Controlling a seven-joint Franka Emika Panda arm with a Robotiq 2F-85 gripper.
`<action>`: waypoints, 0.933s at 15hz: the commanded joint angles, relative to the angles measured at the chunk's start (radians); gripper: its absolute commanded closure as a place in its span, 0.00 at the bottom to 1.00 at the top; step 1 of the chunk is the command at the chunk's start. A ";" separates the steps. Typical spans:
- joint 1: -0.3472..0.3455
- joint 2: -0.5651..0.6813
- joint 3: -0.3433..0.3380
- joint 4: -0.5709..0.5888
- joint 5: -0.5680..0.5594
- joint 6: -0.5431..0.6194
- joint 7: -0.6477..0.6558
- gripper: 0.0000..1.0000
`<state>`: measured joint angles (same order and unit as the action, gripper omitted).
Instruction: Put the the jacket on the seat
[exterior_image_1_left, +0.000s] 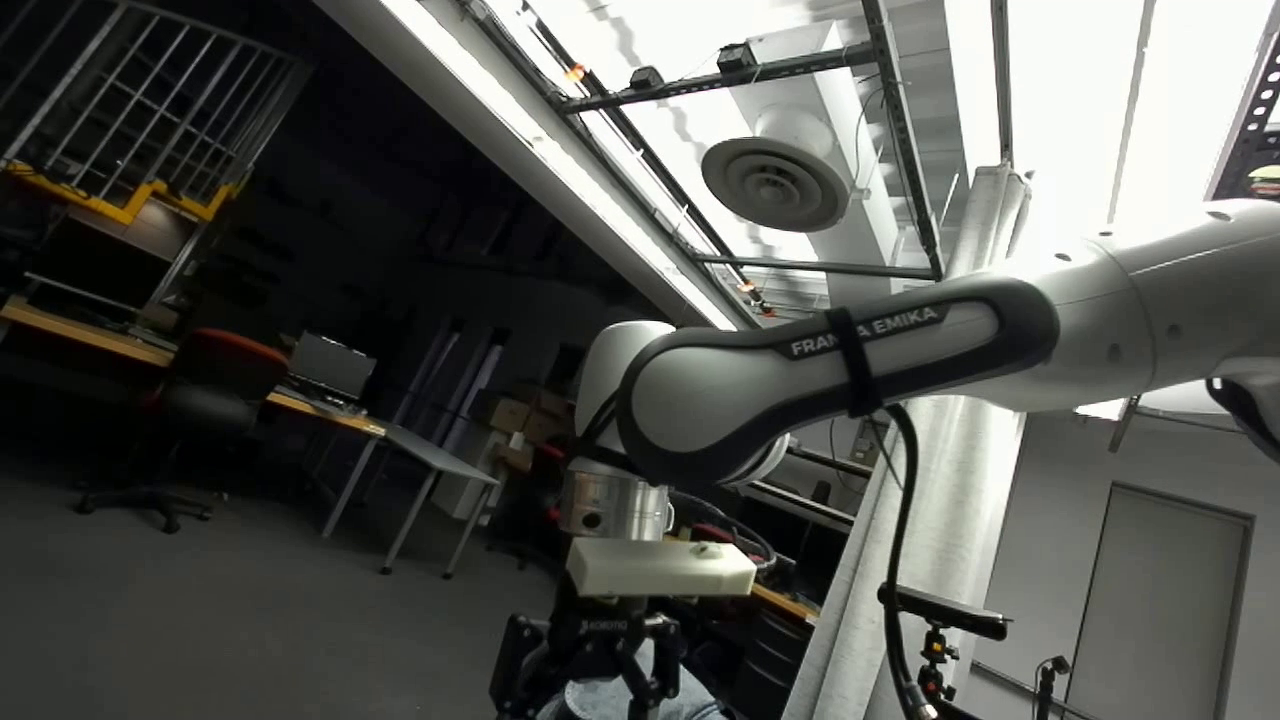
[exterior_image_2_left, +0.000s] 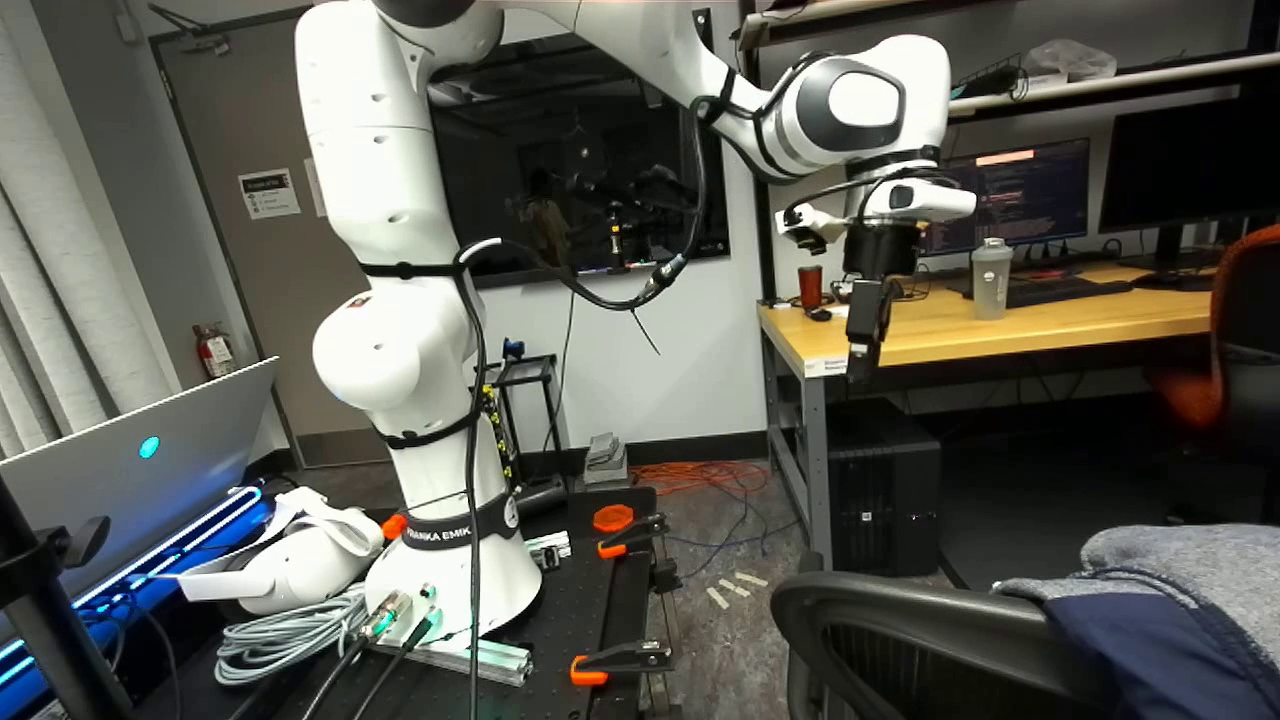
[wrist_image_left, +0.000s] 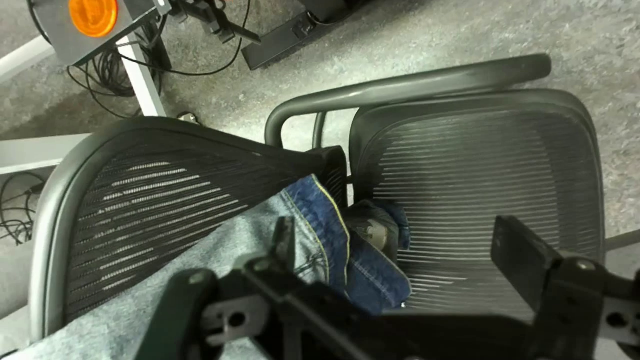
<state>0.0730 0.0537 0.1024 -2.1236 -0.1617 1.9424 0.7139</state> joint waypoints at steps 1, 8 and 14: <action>-0.025 0.085 -0.063 0.078 -0.050 0.022 0.056 0.00; -0.062 0.192 -0.182 0.221 -0.077 0.023 0.100 0.00; -0.099 0.220 -0.256 0.316 -0.076 0.024 0.124 0.00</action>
<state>-0.0068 0.2422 -0.1296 -1.8734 -0.2141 1.9694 0.8045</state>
